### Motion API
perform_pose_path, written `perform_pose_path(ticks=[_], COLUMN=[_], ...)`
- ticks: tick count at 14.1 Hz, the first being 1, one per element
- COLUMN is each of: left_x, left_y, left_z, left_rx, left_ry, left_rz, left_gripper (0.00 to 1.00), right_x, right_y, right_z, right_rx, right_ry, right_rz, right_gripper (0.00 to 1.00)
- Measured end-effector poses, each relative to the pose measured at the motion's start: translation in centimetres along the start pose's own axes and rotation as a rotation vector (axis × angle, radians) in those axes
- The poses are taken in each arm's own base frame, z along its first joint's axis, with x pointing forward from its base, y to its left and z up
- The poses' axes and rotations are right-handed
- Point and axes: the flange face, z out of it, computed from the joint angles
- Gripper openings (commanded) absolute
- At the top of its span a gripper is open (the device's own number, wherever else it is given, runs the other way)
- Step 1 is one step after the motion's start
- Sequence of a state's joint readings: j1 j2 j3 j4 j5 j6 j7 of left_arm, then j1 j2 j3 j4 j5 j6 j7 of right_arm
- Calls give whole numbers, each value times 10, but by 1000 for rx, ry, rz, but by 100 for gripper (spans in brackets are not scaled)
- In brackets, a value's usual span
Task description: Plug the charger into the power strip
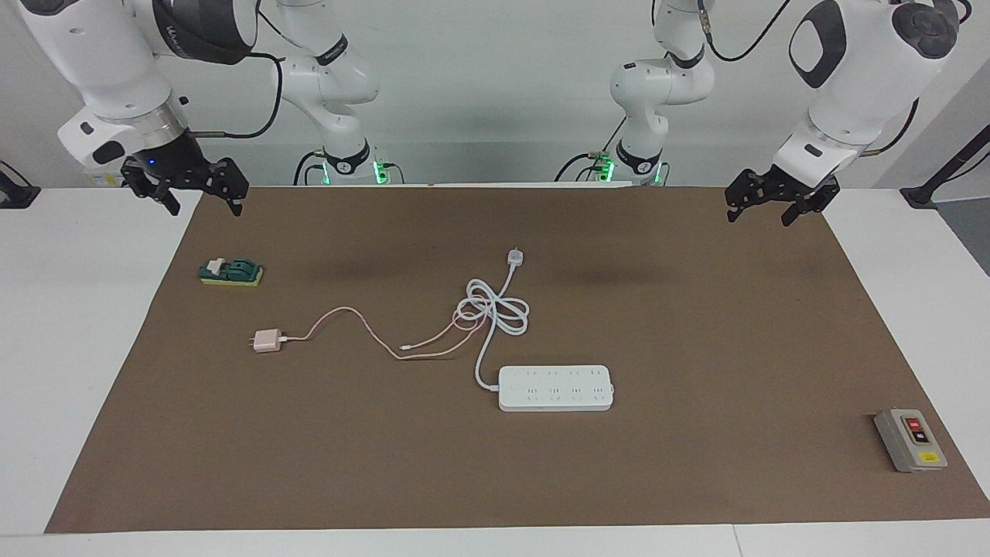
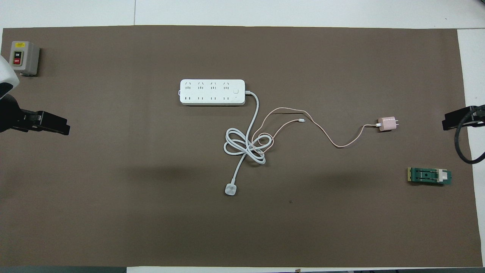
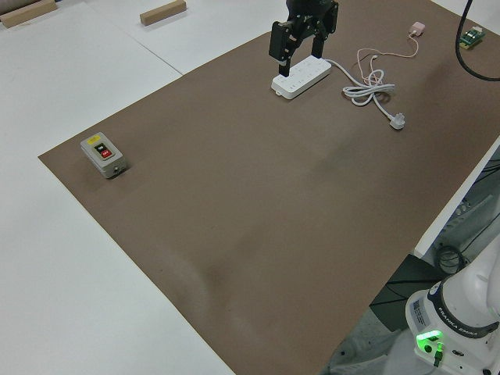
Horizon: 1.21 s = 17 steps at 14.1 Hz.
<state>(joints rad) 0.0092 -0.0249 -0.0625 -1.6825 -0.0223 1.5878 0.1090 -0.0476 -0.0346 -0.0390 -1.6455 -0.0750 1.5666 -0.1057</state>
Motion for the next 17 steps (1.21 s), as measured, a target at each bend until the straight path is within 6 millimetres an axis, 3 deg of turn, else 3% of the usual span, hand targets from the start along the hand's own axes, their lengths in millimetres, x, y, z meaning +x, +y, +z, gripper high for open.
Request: perform_pose_path(ticks=[7, 12, 17], left_x=[8, 9, 9], left_y=[-7, -10, -11], left_z=[-6, -6, -5], left_rx=[8, 9, 10], left_ry=[77, 90, 94], left_rz=[-12, -17, -19], left_gripper=[100, 100, 100], right_x=[5, 24, 36], right_y=[10, 56, 101], right_z=[7, 65, 135], right_rx=[5, 124, 284], right_ry=[13, -69, -196], right_rz=[42, 227, 592], right_gripper=[100, 100, 100])
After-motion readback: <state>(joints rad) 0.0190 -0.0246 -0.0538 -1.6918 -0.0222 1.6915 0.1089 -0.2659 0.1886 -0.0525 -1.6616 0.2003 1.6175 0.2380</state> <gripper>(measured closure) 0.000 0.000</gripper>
